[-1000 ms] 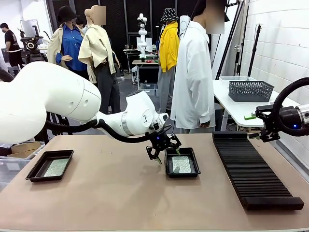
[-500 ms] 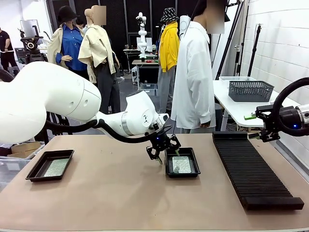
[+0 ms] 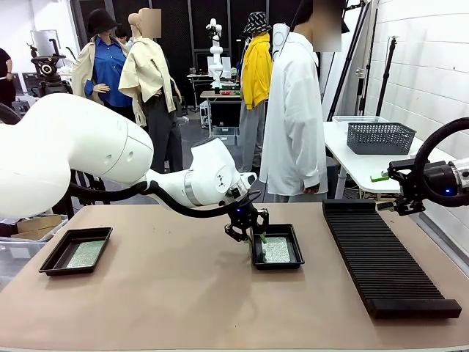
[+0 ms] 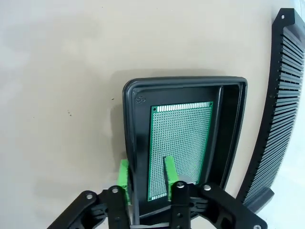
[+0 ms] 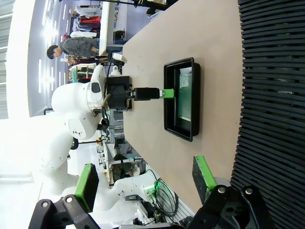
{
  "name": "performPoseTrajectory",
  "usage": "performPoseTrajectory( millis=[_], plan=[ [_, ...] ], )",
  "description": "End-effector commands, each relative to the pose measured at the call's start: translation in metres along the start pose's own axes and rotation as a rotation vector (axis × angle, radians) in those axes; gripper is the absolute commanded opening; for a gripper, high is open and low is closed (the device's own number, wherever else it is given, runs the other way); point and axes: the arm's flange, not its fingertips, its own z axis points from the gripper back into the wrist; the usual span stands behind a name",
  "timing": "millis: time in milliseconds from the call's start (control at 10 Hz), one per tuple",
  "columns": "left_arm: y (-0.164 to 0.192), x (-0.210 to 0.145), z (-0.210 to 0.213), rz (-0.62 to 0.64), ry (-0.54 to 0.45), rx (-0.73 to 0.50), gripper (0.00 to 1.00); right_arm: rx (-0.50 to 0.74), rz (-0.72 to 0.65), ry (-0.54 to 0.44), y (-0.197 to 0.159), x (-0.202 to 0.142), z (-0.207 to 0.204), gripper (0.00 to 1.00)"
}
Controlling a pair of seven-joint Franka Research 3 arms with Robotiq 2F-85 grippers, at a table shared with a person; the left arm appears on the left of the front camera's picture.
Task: Inspect and transfer BCBs to ESD trays.
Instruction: Pick up the ESD tray and place it on the left side of the table.
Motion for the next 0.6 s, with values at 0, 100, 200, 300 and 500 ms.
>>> performPoseTrajectory(
  millis=[0, 100, 200, 300, 500],
  plan=[
    [0.0046, -0.0016, 0.0045, -0.036, 0.005, 0.025, 0.0, -0.002, -0.001, -0.002, -0.0001, 0.0003, 0.0, 1.0],
    [0.0046, -0.0015, 0.004, -0.042, 0.009, 0.034, 0.0, -0.002, -0.001, -0.002, -0.0001, 0.0003, 0.0, 1.0],
    [0.0042, -0.0012, 0.0038, -0.045, 0.013, 0.041, 0.0, -0.002, -0.001, -0.002, -0.0001, 0.0003, 0.0, 1.0],
    [0.004, -0.0021, 0.0037, -0.042, 0.015, 0.045, 0.0, -0.002, -0.001, -0.002, -0.0001, 0.0003, 0.0, 1.0],
    [0.001, -0.0015, -0.0015, -0.023, 0.009, 0.019, 0.0, -0.002, -0.001, -0.002, -0.0001, 0.0003, 0.0, 1.0]
  ],
)
